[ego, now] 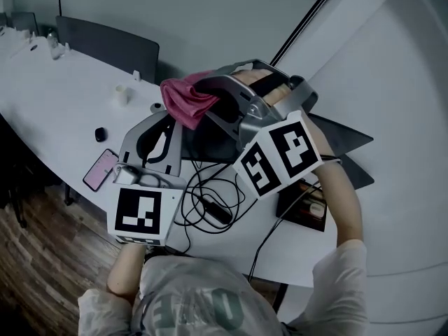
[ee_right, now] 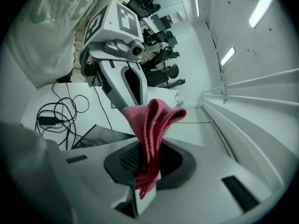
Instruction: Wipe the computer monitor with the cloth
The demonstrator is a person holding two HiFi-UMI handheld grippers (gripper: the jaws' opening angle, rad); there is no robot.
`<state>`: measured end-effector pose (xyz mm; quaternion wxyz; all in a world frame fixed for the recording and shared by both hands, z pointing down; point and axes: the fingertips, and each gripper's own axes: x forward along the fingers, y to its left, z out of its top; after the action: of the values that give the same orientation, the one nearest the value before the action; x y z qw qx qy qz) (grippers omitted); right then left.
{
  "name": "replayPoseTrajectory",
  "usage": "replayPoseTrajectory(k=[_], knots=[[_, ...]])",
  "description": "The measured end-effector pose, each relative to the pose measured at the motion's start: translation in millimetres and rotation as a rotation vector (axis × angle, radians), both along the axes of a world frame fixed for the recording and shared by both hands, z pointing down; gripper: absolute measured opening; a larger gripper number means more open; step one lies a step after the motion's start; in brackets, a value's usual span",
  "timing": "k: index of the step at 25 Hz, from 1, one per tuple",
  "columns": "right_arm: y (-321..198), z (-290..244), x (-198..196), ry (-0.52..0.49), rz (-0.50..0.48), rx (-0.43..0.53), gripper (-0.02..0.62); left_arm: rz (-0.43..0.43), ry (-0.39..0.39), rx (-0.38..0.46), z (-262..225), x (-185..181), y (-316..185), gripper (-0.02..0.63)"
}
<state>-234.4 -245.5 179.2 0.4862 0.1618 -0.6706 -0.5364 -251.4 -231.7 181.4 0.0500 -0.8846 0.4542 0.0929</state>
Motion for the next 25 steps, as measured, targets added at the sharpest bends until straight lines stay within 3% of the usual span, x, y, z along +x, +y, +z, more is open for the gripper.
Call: replayPoseTrajectory(k=[6, 12, 25], knots=[[5, 2, 17, 0.005, -0.006, -0.022, 0.054, -0.028, 0.008, -0.005, 4, 10, 5, 0.015], [13, 1, 69, 0.003, 0.055, -0.034, 0.054, -0.015, -0.002, -0.006, 7, 44, 20, 0.015], [39, 6, 230, -0.073, 0.202, -0.051, 0.054, 0.171, -0.031, -0.031, 25, 215, 81, 0.015]])
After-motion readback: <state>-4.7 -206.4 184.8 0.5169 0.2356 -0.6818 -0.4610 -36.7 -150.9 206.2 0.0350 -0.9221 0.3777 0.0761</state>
